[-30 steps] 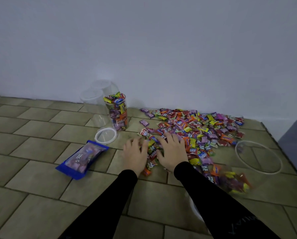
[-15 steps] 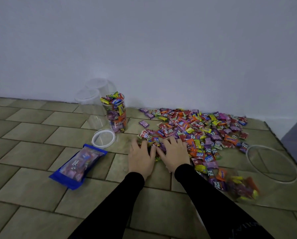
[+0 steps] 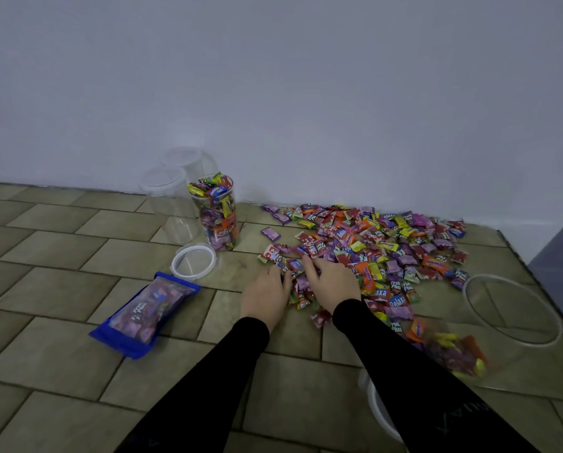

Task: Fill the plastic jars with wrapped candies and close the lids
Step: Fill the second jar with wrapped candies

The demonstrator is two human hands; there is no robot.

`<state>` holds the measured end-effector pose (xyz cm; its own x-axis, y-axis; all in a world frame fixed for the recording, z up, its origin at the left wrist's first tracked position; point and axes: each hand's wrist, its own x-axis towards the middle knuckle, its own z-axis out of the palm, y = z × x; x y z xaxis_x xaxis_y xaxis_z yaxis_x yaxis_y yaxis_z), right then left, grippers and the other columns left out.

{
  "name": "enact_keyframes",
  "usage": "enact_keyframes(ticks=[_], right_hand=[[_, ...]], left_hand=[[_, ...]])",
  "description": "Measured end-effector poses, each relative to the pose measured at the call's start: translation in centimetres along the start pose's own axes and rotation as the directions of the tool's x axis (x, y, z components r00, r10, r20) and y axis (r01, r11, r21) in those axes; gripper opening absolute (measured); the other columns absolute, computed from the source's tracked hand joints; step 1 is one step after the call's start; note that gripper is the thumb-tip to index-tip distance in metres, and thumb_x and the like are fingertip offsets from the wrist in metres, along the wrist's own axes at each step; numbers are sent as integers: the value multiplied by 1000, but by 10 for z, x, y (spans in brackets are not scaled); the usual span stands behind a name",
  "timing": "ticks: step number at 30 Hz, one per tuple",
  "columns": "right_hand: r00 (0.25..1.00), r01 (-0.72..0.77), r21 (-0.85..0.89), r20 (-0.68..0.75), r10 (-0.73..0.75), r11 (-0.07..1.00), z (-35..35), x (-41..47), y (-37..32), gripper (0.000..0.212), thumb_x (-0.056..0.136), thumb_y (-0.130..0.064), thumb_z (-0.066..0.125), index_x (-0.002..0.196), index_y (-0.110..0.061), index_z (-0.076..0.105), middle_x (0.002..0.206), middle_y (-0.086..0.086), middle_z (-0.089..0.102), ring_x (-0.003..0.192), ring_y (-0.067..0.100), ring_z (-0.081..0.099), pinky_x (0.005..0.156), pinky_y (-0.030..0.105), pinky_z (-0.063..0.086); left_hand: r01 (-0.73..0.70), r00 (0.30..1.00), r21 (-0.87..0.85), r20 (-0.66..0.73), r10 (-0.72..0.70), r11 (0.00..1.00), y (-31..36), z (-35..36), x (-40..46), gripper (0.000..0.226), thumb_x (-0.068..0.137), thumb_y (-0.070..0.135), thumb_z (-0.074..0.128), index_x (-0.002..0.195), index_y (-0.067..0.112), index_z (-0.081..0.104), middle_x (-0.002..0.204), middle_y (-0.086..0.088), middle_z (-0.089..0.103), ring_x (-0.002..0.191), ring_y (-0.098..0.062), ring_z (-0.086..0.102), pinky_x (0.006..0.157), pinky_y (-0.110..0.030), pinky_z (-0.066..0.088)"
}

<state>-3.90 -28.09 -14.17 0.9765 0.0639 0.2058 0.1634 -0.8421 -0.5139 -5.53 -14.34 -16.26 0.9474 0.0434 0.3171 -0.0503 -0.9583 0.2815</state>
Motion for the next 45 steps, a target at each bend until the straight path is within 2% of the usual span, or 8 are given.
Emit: enact_keyframes(ticks=[4, 12, 22, 25, 29, 37, 42, 45], right_hand=[[999, -32, 117, -24, 35, 993, -7, -2, 1, 49, 101, -44, 36, 67, -13, 53, 53, 1, 44, 48, 15, 40, 48, 27, 25], [981, -56, 359, -156, 119, 932, -25, -8, -9, 49, 101, -40, 39, 56, -22, 33, 50, -2, 31, 46, 13, 28, 48, 29, 19], [947, -103, 671, -159, 278, 734, -59, -11, -25, 43, 101, -44, 37, 70, -21, 54, 62, 10, 41, 59, 22, 42, 61, 36, 36], [937, -92, 709, -177, 302, 700, -69, -11, -26, 46, 101, -44, 36, 61, -22, 36, 57, -2, 26, 51, 12, 25, 53, 27, 24], [921, -100, 785, -160, 356, 612, -86, -10, -30, 43, 102, -45, 34, 63, -25, 36, 58, -8, 25, 49, 6, 23, 46, 17, 23], [876, 3, 888, -224, 426, 460, -134, -13, -40, 50, 102, -43, 34, 60, -18, 23, 48, -9, 18, 43, 8, 17, 43, 19, 18], [866, 65, 911, -254, 431, 407, -174, -19, -33, 49, 100, -49, 34, 69, -11, 41, 64, 11, 42, 53, 20, 38, 53, 30, 30], [852, 117, 913, -294, 432, 391, -200, -24, -22, 49, 101, -47, 34, 69, -12, 48, 64, 5, 53, 46, 7, 48, 47, 24, 37]], left_hand=[[8, 999, -75, 36, -5, 997, 1, -3, 2, 33, 103, 37, 39, 89, 9, 51, 81, -15, 64, 76, -34, 60, 59, -37, 31], [17, 999, -303, -21, -25, 953, 8, -18, -1, 36, 101, 32, 46, 71, 13, 38, 60, 5, 33, 56, -17, 35, 56, -31, 20], [15, 997, -463, -63, -49, 886, 40, -38, -1, 42, 101, 27, 46, 65, 18, 28, 60, 5, 30, 54, -8, 31, 55, -27, 17], [53, 995, -473, -52, -88, 879, 50, -41, 0, 43, 102, 29, 44, 63, 20, 28, 59, 4, 32, 54, -8, 32, 52, -23, 25], [57, 992, -520, -65, -106, 852, 60, -47, 1, 41, 102, 31, 43, 66, 14, 34, 60, 1, 34, 58, -11, 32, 54, -20, 29], [14, 976, -741, -135, -170, 671, 104, -67, 0, 42, 101, 31, 44, 64, 16, 33, 58, 3, 30, 52, -9, 24, 49, -24, 22], [-49, 975, -818, -163, -149, 574, 141, -81, -2, 41, 102, 34, 44, 66, 16, 31, 61, 4, 27, 54, -9, 22, 50, -24, 19], [-88, 977, -850, -176, -122, 519, 167, -87, -6, 43, 102, 34, 43, 64, 18, 29, 59, 6, 27, 55, -11, 23, 53, -28, 20]])
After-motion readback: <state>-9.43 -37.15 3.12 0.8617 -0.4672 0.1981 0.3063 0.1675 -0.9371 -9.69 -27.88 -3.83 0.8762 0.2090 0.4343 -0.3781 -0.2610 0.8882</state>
